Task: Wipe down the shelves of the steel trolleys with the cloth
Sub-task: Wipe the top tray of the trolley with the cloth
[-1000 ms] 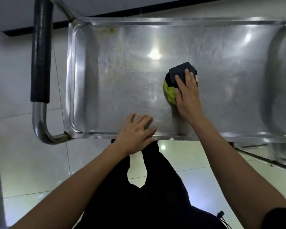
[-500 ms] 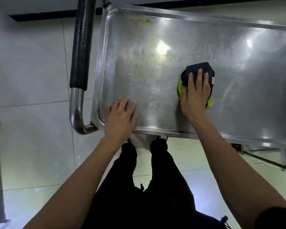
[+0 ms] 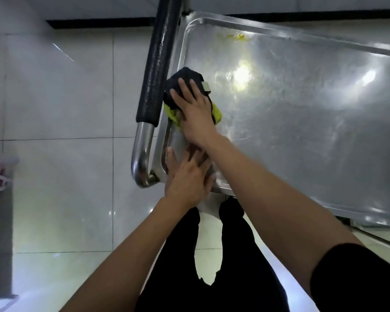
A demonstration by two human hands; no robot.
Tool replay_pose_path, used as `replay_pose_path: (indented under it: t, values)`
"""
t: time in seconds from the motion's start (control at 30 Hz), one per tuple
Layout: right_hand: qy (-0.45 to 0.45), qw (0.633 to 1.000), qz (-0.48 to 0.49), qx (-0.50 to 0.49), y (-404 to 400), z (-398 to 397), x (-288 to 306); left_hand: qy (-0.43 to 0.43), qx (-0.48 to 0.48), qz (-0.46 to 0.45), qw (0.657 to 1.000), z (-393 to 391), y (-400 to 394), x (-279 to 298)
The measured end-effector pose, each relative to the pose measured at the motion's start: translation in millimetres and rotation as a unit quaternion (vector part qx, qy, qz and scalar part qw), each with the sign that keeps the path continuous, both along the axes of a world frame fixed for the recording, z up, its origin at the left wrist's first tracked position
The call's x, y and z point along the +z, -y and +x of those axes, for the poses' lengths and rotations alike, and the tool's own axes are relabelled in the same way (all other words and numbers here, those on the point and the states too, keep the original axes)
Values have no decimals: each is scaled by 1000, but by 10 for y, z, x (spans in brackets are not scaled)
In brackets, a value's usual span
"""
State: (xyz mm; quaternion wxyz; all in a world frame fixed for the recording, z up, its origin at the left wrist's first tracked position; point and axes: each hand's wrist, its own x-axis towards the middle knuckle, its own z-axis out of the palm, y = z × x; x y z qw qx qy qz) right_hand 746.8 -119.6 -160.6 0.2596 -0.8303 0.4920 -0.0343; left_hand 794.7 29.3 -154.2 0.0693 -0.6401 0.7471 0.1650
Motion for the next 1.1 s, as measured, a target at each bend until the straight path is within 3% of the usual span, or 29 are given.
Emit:
replay_pose_path:
  t: [0.17, 0.43, 0.7, 0.83, 1.1]
  values:
    - [8, 999, -18, 30, 71, -335, 2, 10, 1, 1, 1000, -1, -12, 27]
    - [8, 986, -71, -152, -108, -1621, -81, -12, 49, 7, 999, -235, 216, 162]
    - [-46, 948, -82, -305, -268, -3124, -110, 6, -11, -34, 999, -936, 936, 171]
    - [-62, 928, -74, -360, -237, -3755, -105, 14, 15, -48, 999, -1066, 1172, 142]
    - [-56, 915, -63, -394, -103, -3642, -67, 2, 109, -88, 990, -591, 1268, 96]
